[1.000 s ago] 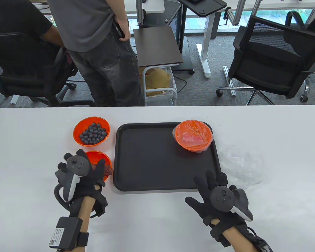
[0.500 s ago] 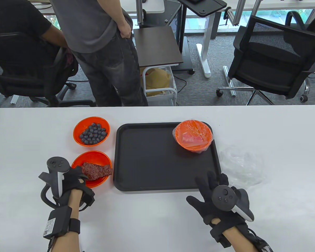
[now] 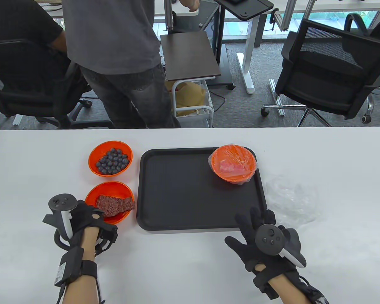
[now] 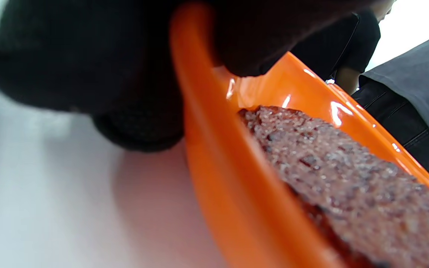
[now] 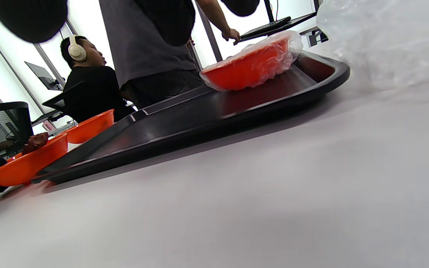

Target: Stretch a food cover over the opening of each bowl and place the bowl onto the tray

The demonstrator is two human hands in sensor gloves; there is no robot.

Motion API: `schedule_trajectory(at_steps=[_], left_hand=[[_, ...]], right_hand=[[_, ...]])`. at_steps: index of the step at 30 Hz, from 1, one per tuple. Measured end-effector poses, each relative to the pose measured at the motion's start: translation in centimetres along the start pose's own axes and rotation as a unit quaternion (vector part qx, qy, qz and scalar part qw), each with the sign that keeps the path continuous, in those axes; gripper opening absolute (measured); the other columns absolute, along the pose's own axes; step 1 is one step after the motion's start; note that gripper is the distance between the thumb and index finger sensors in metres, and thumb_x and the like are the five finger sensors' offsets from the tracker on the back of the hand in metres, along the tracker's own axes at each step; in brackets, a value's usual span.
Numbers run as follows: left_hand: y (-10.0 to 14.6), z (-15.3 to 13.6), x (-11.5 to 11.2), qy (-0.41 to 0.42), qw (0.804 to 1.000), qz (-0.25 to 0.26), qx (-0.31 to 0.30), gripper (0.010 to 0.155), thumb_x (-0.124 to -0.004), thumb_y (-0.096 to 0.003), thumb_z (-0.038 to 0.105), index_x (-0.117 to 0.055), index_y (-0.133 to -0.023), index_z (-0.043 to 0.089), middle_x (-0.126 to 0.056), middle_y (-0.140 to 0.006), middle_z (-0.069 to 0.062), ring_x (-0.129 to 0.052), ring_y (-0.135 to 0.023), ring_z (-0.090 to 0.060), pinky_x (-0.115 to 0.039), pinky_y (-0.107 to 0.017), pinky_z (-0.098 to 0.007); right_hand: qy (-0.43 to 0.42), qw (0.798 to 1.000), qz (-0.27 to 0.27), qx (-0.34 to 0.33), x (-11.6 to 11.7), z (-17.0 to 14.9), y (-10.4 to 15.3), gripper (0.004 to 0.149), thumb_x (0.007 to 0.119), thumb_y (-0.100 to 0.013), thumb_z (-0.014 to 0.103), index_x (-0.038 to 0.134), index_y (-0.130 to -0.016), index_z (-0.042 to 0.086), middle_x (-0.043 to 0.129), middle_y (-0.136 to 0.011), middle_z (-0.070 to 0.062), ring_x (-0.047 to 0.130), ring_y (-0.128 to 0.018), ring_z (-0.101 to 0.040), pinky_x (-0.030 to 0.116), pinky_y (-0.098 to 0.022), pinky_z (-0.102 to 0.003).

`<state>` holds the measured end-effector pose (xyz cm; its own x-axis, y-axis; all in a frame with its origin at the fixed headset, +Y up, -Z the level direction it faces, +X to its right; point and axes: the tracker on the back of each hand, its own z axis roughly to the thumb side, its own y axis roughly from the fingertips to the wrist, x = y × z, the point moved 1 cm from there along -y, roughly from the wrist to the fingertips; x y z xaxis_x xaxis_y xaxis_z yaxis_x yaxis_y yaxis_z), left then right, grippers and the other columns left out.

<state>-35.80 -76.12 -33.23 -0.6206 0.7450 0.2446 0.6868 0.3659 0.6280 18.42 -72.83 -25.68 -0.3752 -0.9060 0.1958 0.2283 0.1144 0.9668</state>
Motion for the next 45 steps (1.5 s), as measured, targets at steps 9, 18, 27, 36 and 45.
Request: schedule_trajectory(at_steps=[9,18,27,36,45], left_hand=[[2.2,1.5,2.2,-0.018,0.997,-0.024,-0.077,0.049,-0.085,-0.0491,0.03,-0.085,-0.095,0.012,-0.103,-0.071,-0.015,-0.112,-0.033,-0.037,-0.105,-0.01,-0.035],[9.3,5.2,-0.1,-0.047,0.974,-0.107,-0.196,0.047,-0.087,-0.0485,0.031,-0.089,-0.092,0.013,-0.105,-0.068,-0.015,-0.113,-0.03,-0.037,-0.105,-0.008,-0.035],[16.7,7.4,-8.0,-0.11,0.932,-0.21,-0.274,0.047,-0.087,-0.0489,0.032,-0.089,-0.092,0.014,-0.105,-0.069,-0.014,-0.114,-0.031,-0.036,-0.106,-0.01,-0.034],[19.8,7.5,-13.3,-0.149,0.904,-0.262,-0.301,0.047,-0.086,-0.0491,0.032,-0.088,-0.092,0.014,-0.105,-0.07,-0.014,-0.114,-0.033,-0.036,-0.106,-0.011,-0.035],[19.9,6.9,-14.9,-0.151,0.899,-0.275,-0.304,0.047,-0.086,-0.0492,0.032,-0.088,-0.092,0.014,-0.104,-0.071,-0.013,-0.114,-0.034,-0.036,-0.106,-0.013,-0.035]], right_hand=[[-0.002,1.0,-0.016,0.01,-0.3,-0.6,-0.2,0.089,0.059,-0.051,0.078,0.044,-0.121,0.024,0.019,-0.121,-0.022,0.009,-0.099,-0.064,0.023,-0.053,-0.083],[-0.012,0.999,-0.033,0.018,-1.1,-1.3,-0.1,0.088,0.058,-0.051,0.076,0.045,-0.121,0.025,0.019,-0.121,-0.021,0.008,-0.099,-0.063,0.021,-0.053,-0.083],[-0.021,0.998,-0.047,0.035,-1.7,-2.6,-0.1,0.088,0.058,-0.051,0.076,0.046,-0.121,0.024,0.02,-0.121,-0.021,0.008,-0.1,-0.063,0.02,-0.053,-0.083],[-0.02,0.998,-0.05,0.042,-1.9,-2.9,-0.3,0.088,0.059,-0.051,0.076,0.045,-0.121,0.024,0.019,-0.121,-0.021,0.007,-0.1,-0.062,0.019,-0.053,-0.083],[-0.02,0.998,-0.051,0.041,-1.9,-3.0,-0.3,0.088,0.059,-0.051,0.076,0.045,-0.121,0.024,0.019,-0.121,-0.021,0.007,-0.1,-0.062,0.02,-0.053,-0.083]])
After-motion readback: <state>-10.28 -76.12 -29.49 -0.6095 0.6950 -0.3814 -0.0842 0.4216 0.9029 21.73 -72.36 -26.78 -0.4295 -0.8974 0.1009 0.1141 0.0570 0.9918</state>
